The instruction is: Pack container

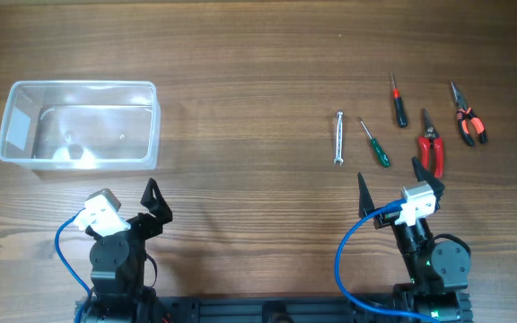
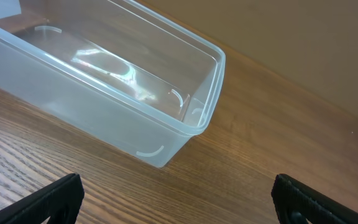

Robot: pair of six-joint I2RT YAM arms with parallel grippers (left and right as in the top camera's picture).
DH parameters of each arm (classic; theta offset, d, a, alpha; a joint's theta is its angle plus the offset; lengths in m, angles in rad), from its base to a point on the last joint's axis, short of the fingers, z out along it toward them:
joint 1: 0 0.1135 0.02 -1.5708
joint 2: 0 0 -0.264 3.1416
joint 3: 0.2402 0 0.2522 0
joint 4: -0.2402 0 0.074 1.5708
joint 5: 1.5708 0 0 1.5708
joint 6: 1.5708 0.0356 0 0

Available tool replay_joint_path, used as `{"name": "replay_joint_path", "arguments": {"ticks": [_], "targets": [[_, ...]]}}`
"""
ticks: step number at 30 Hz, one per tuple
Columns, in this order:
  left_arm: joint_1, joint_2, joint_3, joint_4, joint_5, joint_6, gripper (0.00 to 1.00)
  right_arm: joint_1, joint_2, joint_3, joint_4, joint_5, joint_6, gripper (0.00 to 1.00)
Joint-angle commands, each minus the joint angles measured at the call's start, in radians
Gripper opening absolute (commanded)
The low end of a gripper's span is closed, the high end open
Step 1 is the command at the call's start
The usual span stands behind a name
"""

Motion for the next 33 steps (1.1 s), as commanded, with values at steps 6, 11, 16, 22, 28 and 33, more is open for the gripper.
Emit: {"name": "replay_joint_path", "arguments": {"ticks": [6,11,16,22,28,33], "targets": [[-0.005,0.004,-0.004,0.003,0.012,-0.002,1.0,-0.003,0.007,-0.007,0.005,-0.002,-0.001,1.0],[-0.005,0.004,-0.004,0.007,-0.014,-0.002,1.0,-0.003,0.007,-0.007,0.005,-0.006,0.002,1.0],[-0.005,0.004,-0.004,0.006,-0.014,-0.002,1.0,-0.003,0.007,-0.007,0.005,-0.024,0.044,1.0],[-0.005,0.004,-0.004,0.007,-0.014,-0.002,1.0,-0.003,0.007,-0.007,0.006,-0.024,0.05,1.0],[-0.005,0.004,-0.004,0.007,-0.009,-0.003,1.0,-0.003,0.007,-0.007,0.006,-0.026,0.054,1.0],[-0.005,0.004,-0.004,0.006,-0.011,-0.003,1.0,-0.003,0.007,-0.007,0.007,-0.04,0.054,1.0]]}}
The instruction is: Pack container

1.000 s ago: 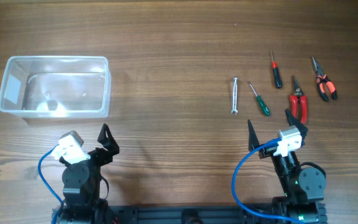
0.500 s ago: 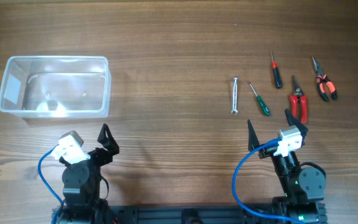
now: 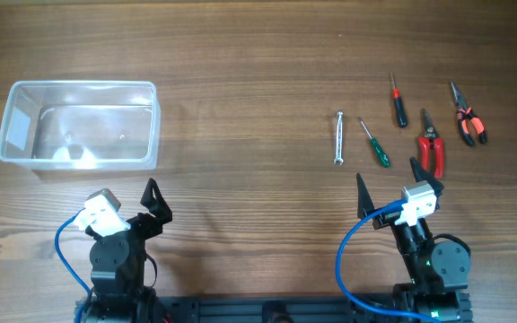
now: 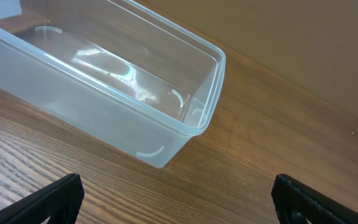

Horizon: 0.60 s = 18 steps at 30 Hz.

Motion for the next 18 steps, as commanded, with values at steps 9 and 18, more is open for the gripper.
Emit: {"name": "replay_joint_path", "arguments": {"ticks": [9,18], "targets": [[-0.005,0.004,-0.004,0.006,-0.009,-0.003,1.0,-0.003,0.007,-0.007,0.007,-0.024,0.056,1.0],[-0.005,0.004,-0.004,0.021,-0.009,-0.002,1.0,-0.003,0.007,-0.007,0.006,-0.024,0.056,1.0]]}}
